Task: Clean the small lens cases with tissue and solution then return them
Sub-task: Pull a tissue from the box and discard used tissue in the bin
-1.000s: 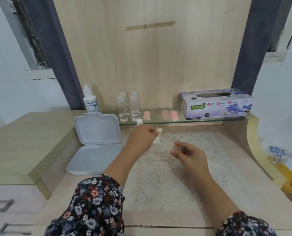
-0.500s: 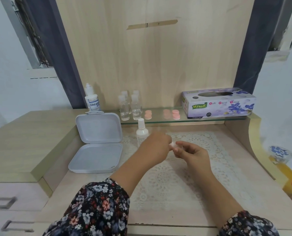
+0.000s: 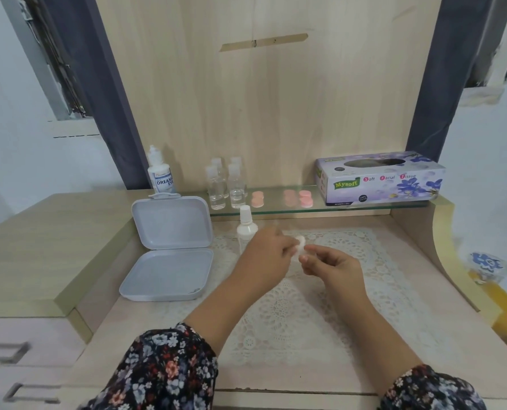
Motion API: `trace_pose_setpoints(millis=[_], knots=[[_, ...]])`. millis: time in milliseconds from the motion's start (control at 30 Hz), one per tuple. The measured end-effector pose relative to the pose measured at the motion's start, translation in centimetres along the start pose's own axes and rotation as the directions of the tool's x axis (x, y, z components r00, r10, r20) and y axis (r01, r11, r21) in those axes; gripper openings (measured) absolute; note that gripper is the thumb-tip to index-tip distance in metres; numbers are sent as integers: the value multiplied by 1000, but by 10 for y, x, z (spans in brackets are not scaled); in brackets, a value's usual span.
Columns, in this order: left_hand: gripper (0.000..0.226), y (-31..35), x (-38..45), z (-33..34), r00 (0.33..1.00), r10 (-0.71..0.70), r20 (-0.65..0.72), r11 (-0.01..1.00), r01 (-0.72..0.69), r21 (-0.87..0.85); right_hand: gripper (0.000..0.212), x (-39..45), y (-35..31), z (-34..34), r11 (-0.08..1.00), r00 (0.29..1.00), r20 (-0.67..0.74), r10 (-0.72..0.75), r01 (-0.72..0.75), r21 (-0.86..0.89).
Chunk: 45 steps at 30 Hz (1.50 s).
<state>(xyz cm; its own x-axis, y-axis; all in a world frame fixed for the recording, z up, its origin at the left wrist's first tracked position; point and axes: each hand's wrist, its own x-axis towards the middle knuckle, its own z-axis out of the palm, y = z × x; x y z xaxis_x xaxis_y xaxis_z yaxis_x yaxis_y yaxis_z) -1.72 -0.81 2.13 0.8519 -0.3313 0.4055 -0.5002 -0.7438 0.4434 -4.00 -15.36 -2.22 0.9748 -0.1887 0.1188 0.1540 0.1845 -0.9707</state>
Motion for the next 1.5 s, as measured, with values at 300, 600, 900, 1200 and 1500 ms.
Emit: trace_pose_setpoints(millis=[300,600,900,1200,1500], knots=[[20,0,3,-7,1000,12,-11,997,-13,-79,20,1,2,-4,995,999,34,12,-15,97],[18,-19,-9,-7,942,-319,103,627,292,-723,21,0,-1,-2,984,995,88,37,-52,170],[14,-24,-1,-3,876,-368,310,413,453,-790,20,0,0,0,993,989,141,43,-57,99],[17,-16,-1,-4,842,-385,378,447,529,-722,24,-3,0,1,999,991,129,24,-29,37],[23,-19,-12,16,733,-646,210,331,518,-789,27,-5,6,4,978,996,90,-21,39,-205]])
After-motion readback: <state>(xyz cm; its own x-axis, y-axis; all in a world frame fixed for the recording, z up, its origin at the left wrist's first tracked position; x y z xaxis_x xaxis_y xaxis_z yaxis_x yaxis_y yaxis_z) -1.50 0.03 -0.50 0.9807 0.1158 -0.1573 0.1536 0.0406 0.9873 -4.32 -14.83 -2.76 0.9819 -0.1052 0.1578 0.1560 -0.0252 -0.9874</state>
